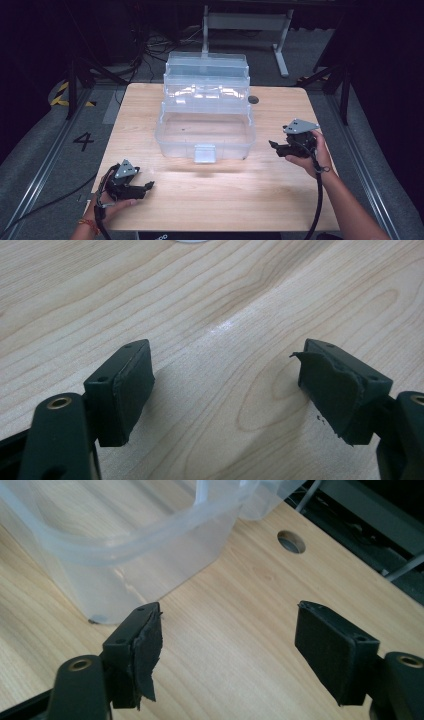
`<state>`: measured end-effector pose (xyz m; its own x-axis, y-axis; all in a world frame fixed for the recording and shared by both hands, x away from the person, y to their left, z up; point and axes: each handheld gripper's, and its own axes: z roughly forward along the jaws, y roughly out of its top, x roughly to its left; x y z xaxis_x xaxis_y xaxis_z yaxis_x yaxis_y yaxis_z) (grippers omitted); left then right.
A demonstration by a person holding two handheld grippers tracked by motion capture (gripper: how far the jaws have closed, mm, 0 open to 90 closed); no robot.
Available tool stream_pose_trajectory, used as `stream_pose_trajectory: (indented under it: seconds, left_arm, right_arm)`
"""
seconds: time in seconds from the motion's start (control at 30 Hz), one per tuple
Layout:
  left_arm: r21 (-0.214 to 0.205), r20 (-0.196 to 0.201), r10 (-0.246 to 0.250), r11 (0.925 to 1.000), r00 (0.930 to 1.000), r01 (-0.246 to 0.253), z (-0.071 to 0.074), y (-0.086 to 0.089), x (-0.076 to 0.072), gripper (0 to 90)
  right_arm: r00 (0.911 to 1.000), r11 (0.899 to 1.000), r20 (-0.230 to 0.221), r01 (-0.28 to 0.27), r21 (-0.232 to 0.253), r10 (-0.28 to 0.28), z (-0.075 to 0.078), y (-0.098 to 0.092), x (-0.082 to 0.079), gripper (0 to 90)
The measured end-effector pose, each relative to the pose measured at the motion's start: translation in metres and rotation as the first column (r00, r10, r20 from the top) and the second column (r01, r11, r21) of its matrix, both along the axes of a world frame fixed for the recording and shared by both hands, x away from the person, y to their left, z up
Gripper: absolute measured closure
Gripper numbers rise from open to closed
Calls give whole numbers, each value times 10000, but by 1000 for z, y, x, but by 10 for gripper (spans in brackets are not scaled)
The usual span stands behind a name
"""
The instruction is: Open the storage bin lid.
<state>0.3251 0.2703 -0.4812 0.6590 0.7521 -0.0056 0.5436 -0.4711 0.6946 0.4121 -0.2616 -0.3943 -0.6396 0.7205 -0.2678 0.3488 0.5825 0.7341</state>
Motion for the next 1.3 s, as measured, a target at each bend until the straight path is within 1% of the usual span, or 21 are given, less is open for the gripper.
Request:
stream_pose_trajectory:
  seconds: [0.07, 0.1, 0.13, 0.17, 0.2, 0.27, 0.37, 0.53, 0.6, 0.8, 0.87, 0.93, 1.0, 1.03, 1.1, 1.13, 1.17, 1.23, 1.3]
  left_arm:
    - [0, 0, -1, 10000, 10000, 1, 0, 0, 0, 226]
    - [0, 3, 3, 10000, 10000, -3, 0, 0, 0, 226]
    - [0, 3, 3, 10000, 10000, -3, 0, 0, 0, 226]
    - [-4, 3, 3, 10000, 10000, -3, 0, 0, 0, 226]
    - [-4, 3, 3, 10000, 10000, -3, 0, 0, 0, 226]
    - [-4, -1, 2, 10000, 10000, -2, 0, 0, 0, 226]
    - [11, -6, 4, 10000, 10000, -4, 0, 0, 0, 226]
    - [-4, 4, 4, 10000, 10000, -4, 0, 0, 0, 226]
    - [-2, -3, -1, 10000, 10000, 1, 0, 0, 0, 226]
    - [-2, 0, 1, 10000, 10000, -1, 0, 0, 0, 226]
    - [-10, -6, 33, 10000, 10000, -33, 0, 0, 0, 225]
    - [-18, -13, 50, 10000, 10000, -50, 0, 0, 0, 225]
    - [40, -48, -5, 10000, 10000, 5, 0, 0, 0, 225]
    - [-4, -4, 34, 10000, 10000, -34, 0, 0, 0, 225]
    - [-28, -27, 81, 10000, 10000, -81, 0, 0, -1, 225]
    - [-28, -27, 81, 10000, 10000, -81, 0, 0, -1, 224]
    - [8, -74, 81, 10000, 9999, -81, 0, 0, -1, 224]
    - [8, -107, 84, 10000, 9999, -84, 0, -1, -1, 218]
    - [-31, -128, 25, 10000, 9999, -26, 0, -1, 0, 211]
  right_arm:
    - [9999, 9999, -97, 134, 35, -133, -6, -3, -3, 259]
    - [9997, 9998, -183, 162, 77, -160, -11, -7, -6, 255]
    - [9997, 9998, -183, 162, 77, -160, -11, -7, -6, 255]
    - [9993, 9996, -258, 264, 100, -261, -18, -11, -9, 255]
    - [9993, 9996, -258, 264, 100, -261, -18, -11, -9, 255]
    - [9983, 9990, -450, 375, 224, -364, -25, -17, -13, 253]
    - [9963, 9987, -722, 485, 155, -472, -34, -23, -18, 251]
    - [9935, 9973, -990, 603, 421, -559, -48, -36, -30, 244]
    - [9940, 9976, -955, 578, 383, -539, -52, -40, -35, 238]
    - [9923, 9944, -1049, 734, 756, -653, -66, -55, -53, 225]
    - [9899, 9927, -1172, 890, 815, -791, -72, -60, -60, 223]
    - [9860, 9902, -1453, 970, 1000, -819, -79, -66, -67, 221]
    - [9831, 9893, -1536, 1141, 908, -992, -86, -69, -77, 213]
    - [9826, 9860, -1547, 1213, 1146, -1029, -88, -72, -82, 213]
    - [9809, 9809, -1637, 1296, 1448, -1054, -90, -77, -89, 211]
    - [9809, 9809, -1637, 1296, 1448, -1054, -90, -77, -89, 211]
    - [9798, 9772, -1668, 1372, 1620, -1099, -91, -80, -92, 211]
    - [9728, 9704, -2010, 1533, 1868, -1150, -92, -84, -94, 209]
    - [9724, 9700, -2033, 1539, 1881, -1148, -92, -84, -94, 206]
